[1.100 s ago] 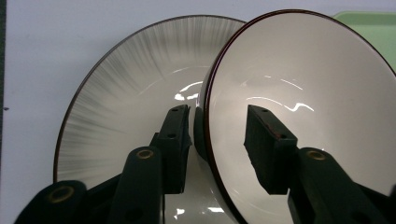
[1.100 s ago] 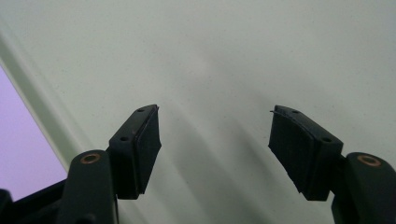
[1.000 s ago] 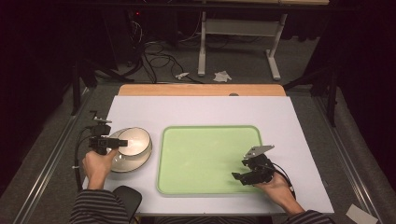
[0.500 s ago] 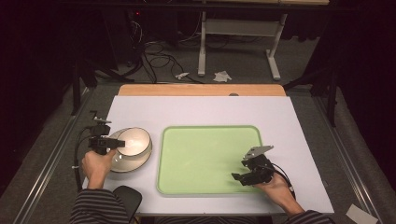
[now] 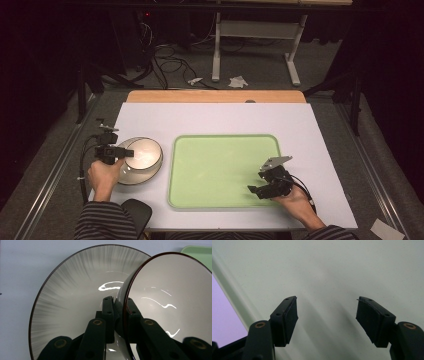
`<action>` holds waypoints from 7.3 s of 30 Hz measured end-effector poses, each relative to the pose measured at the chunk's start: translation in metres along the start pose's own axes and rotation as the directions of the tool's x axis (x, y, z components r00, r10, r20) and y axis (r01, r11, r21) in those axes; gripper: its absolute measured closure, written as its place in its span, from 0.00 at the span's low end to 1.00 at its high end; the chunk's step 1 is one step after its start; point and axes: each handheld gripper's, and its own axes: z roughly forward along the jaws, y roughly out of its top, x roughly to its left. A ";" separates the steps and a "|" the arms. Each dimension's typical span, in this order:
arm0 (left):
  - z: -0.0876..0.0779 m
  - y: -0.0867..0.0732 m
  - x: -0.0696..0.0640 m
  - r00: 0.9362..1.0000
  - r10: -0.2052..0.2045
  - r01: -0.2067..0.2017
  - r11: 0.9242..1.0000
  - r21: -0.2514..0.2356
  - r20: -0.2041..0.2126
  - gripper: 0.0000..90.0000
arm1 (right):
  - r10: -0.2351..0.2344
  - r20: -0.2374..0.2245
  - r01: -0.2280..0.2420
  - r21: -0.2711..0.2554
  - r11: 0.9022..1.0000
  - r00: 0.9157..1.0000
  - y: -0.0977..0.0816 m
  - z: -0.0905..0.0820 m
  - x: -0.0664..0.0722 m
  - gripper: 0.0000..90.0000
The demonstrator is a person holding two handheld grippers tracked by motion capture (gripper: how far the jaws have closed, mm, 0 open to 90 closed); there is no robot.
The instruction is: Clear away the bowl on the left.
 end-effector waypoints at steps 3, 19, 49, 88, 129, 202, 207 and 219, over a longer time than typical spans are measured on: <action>-0.001 0.000 0.000 1.000 -0.004 0.004 1.000 0.002 0.004 0.91 | 0.007 -0.002 -0.007 0.003 1.000 1.000 0.000 0.000 0.001 0.39; -0.010 0.006 -0.005 0.999 0.042 -0.042 0.999 -0.029 0.019 0.91 | -0.007 -0.002 0.007 0.003 1.000 1.000 0.000 0.001 0.002 0.39; -0.035 -0.005 -0.063 0.972 0.123 -0.117 0.992 -0.041 0.199 0.91 | -0.017 0.003 0.017 0.006 1.000 1.000 0.000 0.001 0.001 0.39; -0.039 -0.035 -0.148 0.904 0.221 -0.246 0.969 0.021 0.366 0.91 | 0.048 0.035 -0.046 -0.054 0.997 0.998 0.004 -0.006 -0.007 0.40; 0.038 -0.093 -0.208 0.876 0.236 -0.340 0.921 0.190 0.421 0.91 | 0.095 0.030 -0.092 -0.087 0.992 0.995 -0.006 -0.019 0.004 0.41; 0.026 -0.104 -0.218 0.806 0.314 -0.378 0.925 0.028 0.502 0.50 | 0.118 0.072 -0.110 -0.105 0.988 0.990 -0.019 -0.036 -0.004 0.41; 0.019 -0.098 -0.216 0.805 0.310 -0.369 0.929 0.018 0.506 0.50 | 0.121 0.067 -0.114 -0.098 0.989 0.990 -0.018 -0.035 -0.004 0.41; 0.004 -0.086 -0.211 0.803 0.291 -0.339 0.941 -0.003 0.520 0.49 | 0.125 0.062 -0.118 -0.102 0.988 0.990 -0.018 -0.034 -0.007 0.41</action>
